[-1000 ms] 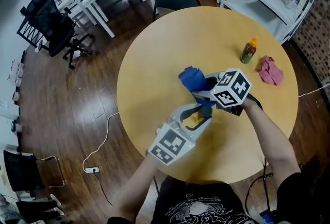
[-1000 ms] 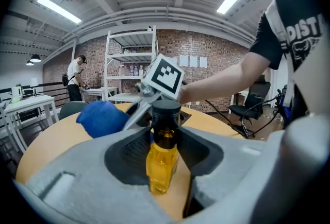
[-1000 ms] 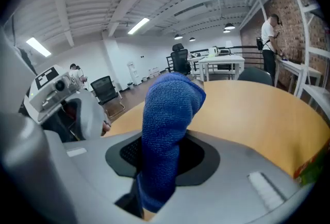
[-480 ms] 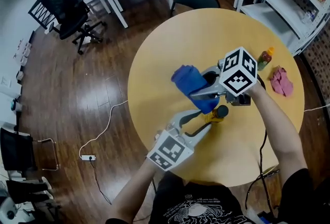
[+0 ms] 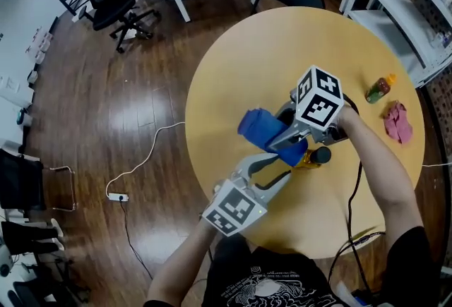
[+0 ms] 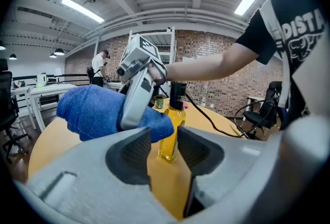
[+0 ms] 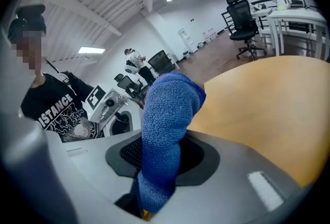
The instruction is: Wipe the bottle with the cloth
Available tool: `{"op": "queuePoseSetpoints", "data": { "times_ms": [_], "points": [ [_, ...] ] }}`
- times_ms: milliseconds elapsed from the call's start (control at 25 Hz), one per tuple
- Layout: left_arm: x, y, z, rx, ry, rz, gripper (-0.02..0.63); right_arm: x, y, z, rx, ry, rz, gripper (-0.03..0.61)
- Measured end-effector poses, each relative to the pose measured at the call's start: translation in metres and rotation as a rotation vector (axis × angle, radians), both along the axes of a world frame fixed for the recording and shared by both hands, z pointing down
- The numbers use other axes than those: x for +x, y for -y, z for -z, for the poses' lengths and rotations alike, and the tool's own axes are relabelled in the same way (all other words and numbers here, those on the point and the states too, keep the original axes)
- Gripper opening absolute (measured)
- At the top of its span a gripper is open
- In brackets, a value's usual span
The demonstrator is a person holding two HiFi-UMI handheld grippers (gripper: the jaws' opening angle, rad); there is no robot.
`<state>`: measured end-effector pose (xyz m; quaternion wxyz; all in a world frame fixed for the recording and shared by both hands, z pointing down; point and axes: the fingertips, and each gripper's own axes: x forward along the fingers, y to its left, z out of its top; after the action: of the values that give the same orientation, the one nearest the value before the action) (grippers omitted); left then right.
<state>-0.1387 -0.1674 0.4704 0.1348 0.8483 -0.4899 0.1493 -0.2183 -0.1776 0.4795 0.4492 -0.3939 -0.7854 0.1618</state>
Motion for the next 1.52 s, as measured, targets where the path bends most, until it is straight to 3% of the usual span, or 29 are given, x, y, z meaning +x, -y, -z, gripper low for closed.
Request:
{"op": "queuePoseSetpoints", "data": {
  "times_ms": [400,840,960,1200,1400,1520],
  "points": [
    [-0.023,0.014,0.016,0.038,-0.046,0.146,0.163,0.01,-0.012,-0.079,0.065,-0.174,0.121,0.133],
    [-0.019,0.02,0.019,0.041,-0.069,0.127,0.163,-0.011,0.007,-0.112,0.106,-0.107,-0.033,0.137],
    [-0.011,0.018,0.017,0.037,-0.062,0.078,0.163,-0.026,0.026,-0.096,0.163,-0.02,-0.139,0.137],
    [0.004,0.026,0.011,0.039,-0.044,-0.027,0.173,-0.045,0.098,-0.018,0.239,0.22,-0.529,0.135],
    [0.022,0.034,0.013,0.044,-0.032,-0.116,0.221,-0.005,0.145,0.053,0.28,0.359,-0.818,0.135],
    [0.025,0.041,0.007,0.044,-0.025,-0.147,0.227,0.031,0.156,0.076,0.28,0.375,-0.945,0.135]
  ]
}}
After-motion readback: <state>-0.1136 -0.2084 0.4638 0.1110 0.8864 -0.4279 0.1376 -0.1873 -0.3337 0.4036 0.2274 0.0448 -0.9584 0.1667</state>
